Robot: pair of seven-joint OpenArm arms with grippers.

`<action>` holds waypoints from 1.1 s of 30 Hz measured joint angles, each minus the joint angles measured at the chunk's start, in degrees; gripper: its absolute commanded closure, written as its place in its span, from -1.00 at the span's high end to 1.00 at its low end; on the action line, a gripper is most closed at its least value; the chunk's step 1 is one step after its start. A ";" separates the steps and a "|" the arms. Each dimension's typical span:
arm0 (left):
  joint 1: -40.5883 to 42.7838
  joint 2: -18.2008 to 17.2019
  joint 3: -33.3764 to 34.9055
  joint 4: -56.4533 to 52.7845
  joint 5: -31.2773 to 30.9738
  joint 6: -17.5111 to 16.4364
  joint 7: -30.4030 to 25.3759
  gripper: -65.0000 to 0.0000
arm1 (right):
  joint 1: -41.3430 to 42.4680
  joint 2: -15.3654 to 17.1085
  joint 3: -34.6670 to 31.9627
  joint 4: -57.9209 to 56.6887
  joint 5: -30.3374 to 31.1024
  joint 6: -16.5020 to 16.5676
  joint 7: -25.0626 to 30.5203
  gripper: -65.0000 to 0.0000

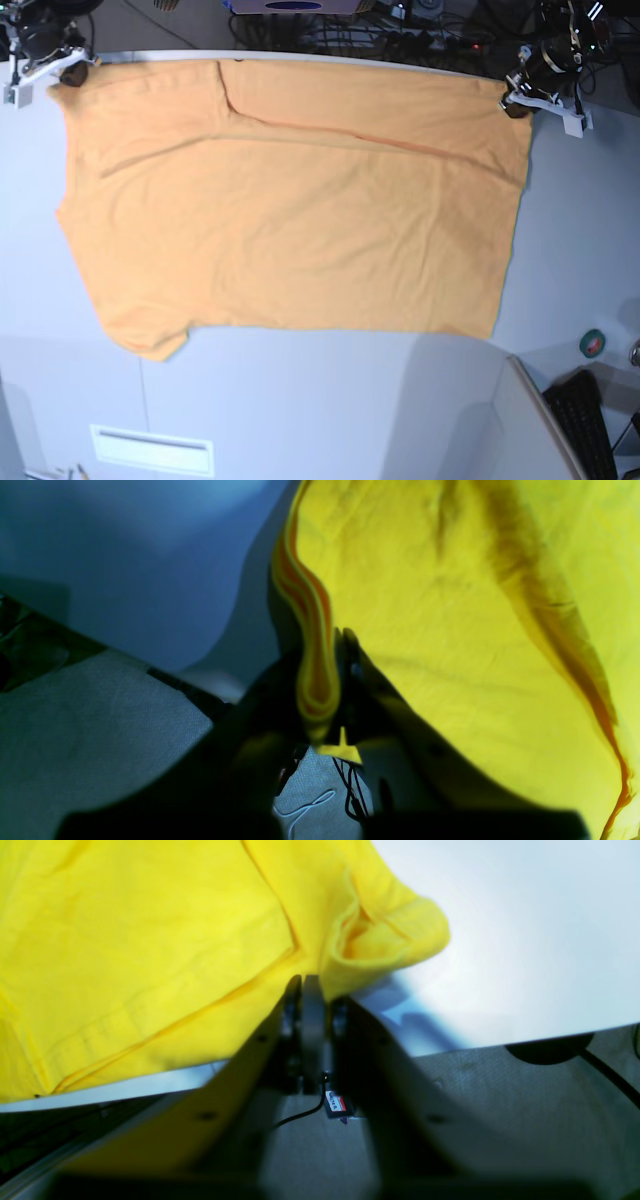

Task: Layout the t-shirt on the table in an organized manner, then fold the t-shirt properly
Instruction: 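Release the shirt and move the right gripper to the shirt's side edge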

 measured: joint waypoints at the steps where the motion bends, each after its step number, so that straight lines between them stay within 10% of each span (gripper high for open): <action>1: 0.04 0.02 0.00 0.37 0.20 0.09 0.02 -0.28 | 0.00 0.02 0.02 0.00 0.04 0.00 0.09 -0.37; 6: 0.17 0.00 -0.07 3.78 0.09 0.20 -0.17 0.61 | 0.00 -1.46 3.58 4.42 -0.15 0.00 -0.13 -0.35; 13: -0.15 -0.13 -8.57 8.81 0.22 0.24 0.22 0.71 | 2.78 -2.19 6.12 12.33 -0.33 -0.13 -0.07 -0.34; 24: -2.99 -6.75 -4.85 12.37 0.15 0.22 0.15 0.70 | 34.07 18.75 -10.64 -25.20 -9.81 0.39 2.84 -0.34; 30: -4.17 -7.28 0.59 12.31 0.02 -0.13 0.66 -0.16 | 53.13 24.17 -18.51 -57.81 -21.75 -1.14 22.01 -0.34; 33: -5.18 -7.28 0.50 11.21 0.00 0.13 0.07 -0.77 | 56.54 23.34 -20.11 -64.92 -25.27 -10.80 29.68 -0.33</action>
